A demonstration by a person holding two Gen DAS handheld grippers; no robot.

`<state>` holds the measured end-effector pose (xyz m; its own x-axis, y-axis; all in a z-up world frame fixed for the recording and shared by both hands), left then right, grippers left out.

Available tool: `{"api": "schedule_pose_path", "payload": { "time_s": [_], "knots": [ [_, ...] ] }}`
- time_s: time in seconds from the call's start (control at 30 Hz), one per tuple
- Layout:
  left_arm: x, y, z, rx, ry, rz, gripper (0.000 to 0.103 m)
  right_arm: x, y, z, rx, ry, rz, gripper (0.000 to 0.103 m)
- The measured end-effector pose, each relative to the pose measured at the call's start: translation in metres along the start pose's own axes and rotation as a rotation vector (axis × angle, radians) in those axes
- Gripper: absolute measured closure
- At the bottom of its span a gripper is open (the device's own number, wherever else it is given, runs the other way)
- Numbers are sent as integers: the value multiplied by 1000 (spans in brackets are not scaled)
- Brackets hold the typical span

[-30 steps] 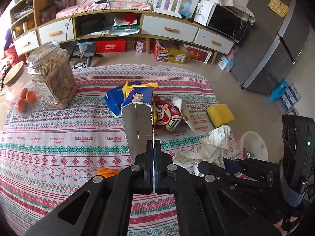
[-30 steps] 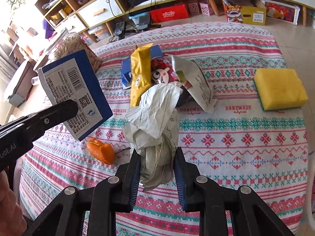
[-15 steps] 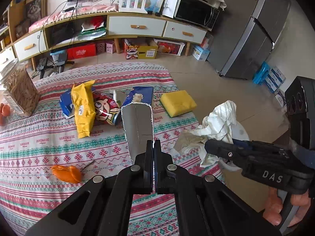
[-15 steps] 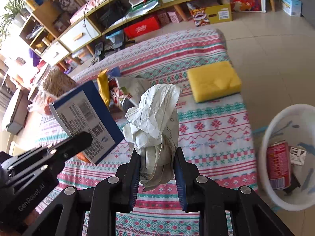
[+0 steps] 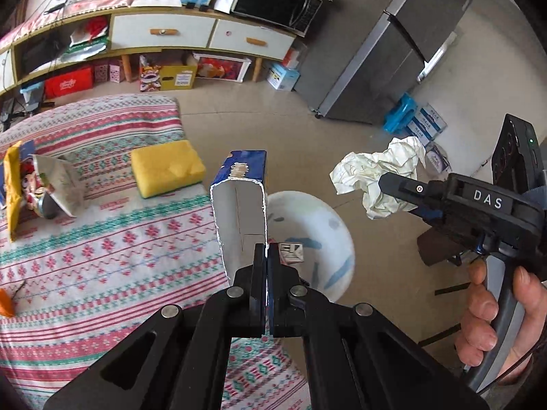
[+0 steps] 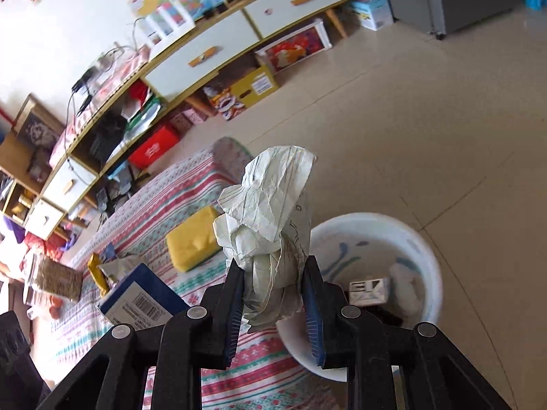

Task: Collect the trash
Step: 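Carry the blue box and tissue over the white bin and open both tools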

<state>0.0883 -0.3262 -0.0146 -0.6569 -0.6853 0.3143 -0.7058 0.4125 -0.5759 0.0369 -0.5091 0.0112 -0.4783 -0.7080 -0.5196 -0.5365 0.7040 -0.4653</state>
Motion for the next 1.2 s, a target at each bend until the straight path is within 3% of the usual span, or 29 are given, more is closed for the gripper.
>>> {"api": "schedule_pose_path", "payload": {
  "time_s": [0.2,0.37,0.63,0.8,0.9,1.2],
  "knots": [
    [35,-7,44,-46,37,39,103,33,-12,-1,2,56,72,74],
    [55,-15,84,-100,22,72,103,47,-10,10,-36,116,114,73],
    [55,-15,127,-158,39,56,103,71,-12,27,-92,211,143,72],
    [51,-17,143,-176,38,48,103,81,-12,33,-119,248,152,68],
    [49,-17,147,-184,38,47,103,81,-13,35,-124,272,141,56],
    [51,-22,152,-185,40,44,103,75,-17,26,-87,243,158,55]
  ]
}}
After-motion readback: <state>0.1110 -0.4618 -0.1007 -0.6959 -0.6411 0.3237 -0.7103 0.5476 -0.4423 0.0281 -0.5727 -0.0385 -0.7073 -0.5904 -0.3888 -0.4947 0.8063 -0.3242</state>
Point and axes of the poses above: each gripper's, at about its wrist camera, not at the fingertips, and z roughly the way its jaws point, x to its right, y to its underside, the point moved 2 cm from there along z, roughly the way its jaws point, and after that the axes turned 7 degrees about z, right-handed, at the moved point
